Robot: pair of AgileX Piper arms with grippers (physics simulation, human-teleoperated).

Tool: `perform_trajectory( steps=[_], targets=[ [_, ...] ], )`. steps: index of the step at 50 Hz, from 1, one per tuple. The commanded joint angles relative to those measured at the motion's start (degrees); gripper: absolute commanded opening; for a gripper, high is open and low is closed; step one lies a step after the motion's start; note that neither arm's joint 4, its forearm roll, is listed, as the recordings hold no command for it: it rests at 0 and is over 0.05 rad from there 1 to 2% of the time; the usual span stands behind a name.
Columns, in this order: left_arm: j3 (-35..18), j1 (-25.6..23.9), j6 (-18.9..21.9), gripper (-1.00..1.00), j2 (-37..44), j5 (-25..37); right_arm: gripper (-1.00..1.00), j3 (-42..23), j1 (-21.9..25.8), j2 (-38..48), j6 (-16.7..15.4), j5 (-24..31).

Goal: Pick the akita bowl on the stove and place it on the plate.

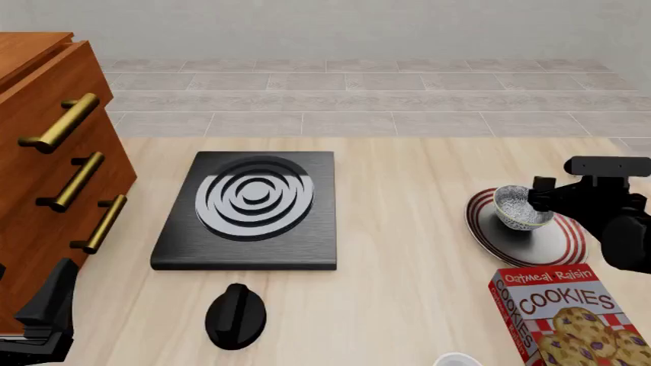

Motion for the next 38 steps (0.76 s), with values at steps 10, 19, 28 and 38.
perform_trajectory(
  steps=[10, 19, 28, 38],
  targets=[
    [0.0, 0.0, 0.0, 1.0, 0.0, 0.0, 1.0, 5.5, 8.6, -18.2, -2.3, -0.5],
    [0.0, 0.0, 0.0, 1.0, 0.0, 0.0, 1.0, 10.9, 14.2, -25.7, -7.5, -5.2],
    [0.0, 0.0, 0.0, 1.0, 0.0, 0.0, 1.0, 15.2, 15.9, -28.3, -7.0, -11.4],
    [0.0, 0.0, 0.0, 1.0, 0.0, 0.0, 1.0, 18.7, 16.4, -29.0, -6.3, -18.2]
  ],
)
